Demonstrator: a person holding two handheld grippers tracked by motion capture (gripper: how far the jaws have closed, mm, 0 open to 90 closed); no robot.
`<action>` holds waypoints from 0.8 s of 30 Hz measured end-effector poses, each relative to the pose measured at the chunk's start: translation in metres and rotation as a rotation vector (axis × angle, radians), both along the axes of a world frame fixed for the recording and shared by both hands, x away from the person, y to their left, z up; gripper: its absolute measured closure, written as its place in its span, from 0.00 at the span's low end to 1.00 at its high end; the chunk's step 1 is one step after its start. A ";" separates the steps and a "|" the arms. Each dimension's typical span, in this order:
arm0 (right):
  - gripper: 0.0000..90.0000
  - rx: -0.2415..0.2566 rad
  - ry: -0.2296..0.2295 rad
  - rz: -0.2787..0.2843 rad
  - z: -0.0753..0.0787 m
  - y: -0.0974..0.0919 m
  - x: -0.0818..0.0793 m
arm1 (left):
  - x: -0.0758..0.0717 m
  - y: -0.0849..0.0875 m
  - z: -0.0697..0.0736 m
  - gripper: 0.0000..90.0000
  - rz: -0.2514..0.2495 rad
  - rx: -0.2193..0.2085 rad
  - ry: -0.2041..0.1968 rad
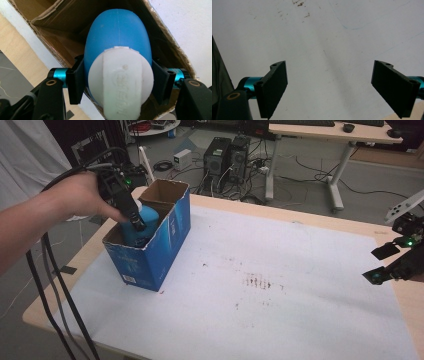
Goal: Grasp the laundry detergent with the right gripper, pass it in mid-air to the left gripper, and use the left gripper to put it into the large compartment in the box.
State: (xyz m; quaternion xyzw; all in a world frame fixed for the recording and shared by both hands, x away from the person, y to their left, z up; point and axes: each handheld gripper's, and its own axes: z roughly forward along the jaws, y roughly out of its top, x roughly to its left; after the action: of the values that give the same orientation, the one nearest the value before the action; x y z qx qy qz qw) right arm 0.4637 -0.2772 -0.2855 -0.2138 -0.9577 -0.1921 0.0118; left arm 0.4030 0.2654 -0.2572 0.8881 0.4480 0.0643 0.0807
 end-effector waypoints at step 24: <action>0.15 -0.013 0.002 0.028 -0.003 0.005 -0.001 | 0.003 -0.003 -0.018 0.42 -0.035 0.019 0.025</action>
State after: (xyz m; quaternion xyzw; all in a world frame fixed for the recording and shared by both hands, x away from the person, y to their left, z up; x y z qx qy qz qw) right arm 0.4627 -0.2726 -0.2885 -0.2005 -0.9619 -0.1852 0.0140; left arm 0.4057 0.2626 -0.2747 0.8972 0.4327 0.0560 0.0679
